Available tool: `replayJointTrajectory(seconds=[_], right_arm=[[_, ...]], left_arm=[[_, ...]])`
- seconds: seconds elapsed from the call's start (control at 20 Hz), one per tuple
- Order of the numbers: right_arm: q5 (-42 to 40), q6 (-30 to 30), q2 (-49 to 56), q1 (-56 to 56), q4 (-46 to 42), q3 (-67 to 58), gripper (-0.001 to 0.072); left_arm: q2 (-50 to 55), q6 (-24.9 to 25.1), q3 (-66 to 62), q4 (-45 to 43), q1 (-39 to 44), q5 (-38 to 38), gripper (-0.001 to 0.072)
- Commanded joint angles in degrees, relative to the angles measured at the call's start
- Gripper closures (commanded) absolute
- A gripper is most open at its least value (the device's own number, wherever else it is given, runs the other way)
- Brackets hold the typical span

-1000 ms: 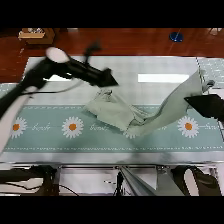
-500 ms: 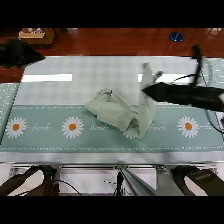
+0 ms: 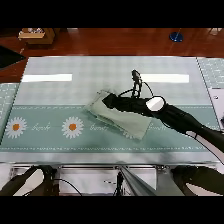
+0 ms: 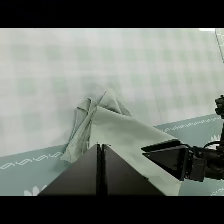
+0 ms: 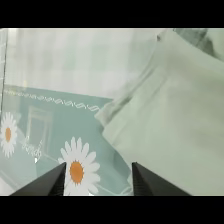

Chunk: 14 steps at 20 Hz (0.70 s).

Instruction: Fold the shirts.

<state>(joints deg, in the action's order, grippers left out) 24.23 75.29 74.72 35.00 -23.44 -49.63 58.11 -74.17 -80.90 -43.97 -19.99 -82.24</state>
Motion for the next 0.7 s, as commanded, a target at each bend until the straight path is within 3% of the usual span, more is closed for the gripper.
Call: replayJointTrajectory(seconds=[0.0, 0.2, 0.25, 0.35, 0.4, 0.5, 0.55, 0.65], right_arm=[[10.8, -1.1, -2.7, -5.8, -6.2, 0.0, 0.0226], [30.8, 7.4, -16.6, -27.6, -28.2, 0.0, 0.0226], [37.2, 8.5, -19.4, -33.7, -34.7, 0.0, 0.0226], [49.8, 7.3, -22.5, -46.0, -45.7, 1.1, 0.0226], [53.1, 4.9, -23.5, -51.6, -46.7, 3.3, 0.0226], [55.3, 0.8, -25.2, -61.1, -42.2, 10.5, 0.0222], [55.0, -0.7, -25.9, -64.2, -37.6, 14.7, 0.0146], [50.8, -3.1, -26.1, -65.1, -26.8, 22.0, 0.0129]], left_arm=[[-0.1, 0.0, 1.3, -0.3, -0.1, 0.3, 0.0681], [0.0, 0.0, 2.7, -2.5, -0.1, 0.7, 0.0674], [0.0, 0.0, 2.7, -3.8, -0.1, 0.7, 0.0625], [0.0, 0.0, 2.7, -6.0, -0.1, 0.7, 0.0419], [0.0, 0.0, 2.7, -6.7, -0.1, 0.7, 0.0371], [0.0, 0.0, 2.7, -8.0, -0.1, 0.7, 0.0367], [0.0, 0.0, 2.7, -8.4, -0.1, 0.7, 0.0368], [0.0, 0.0, 2.7, -9.1, -0.1, 0.5, 0.0367]])
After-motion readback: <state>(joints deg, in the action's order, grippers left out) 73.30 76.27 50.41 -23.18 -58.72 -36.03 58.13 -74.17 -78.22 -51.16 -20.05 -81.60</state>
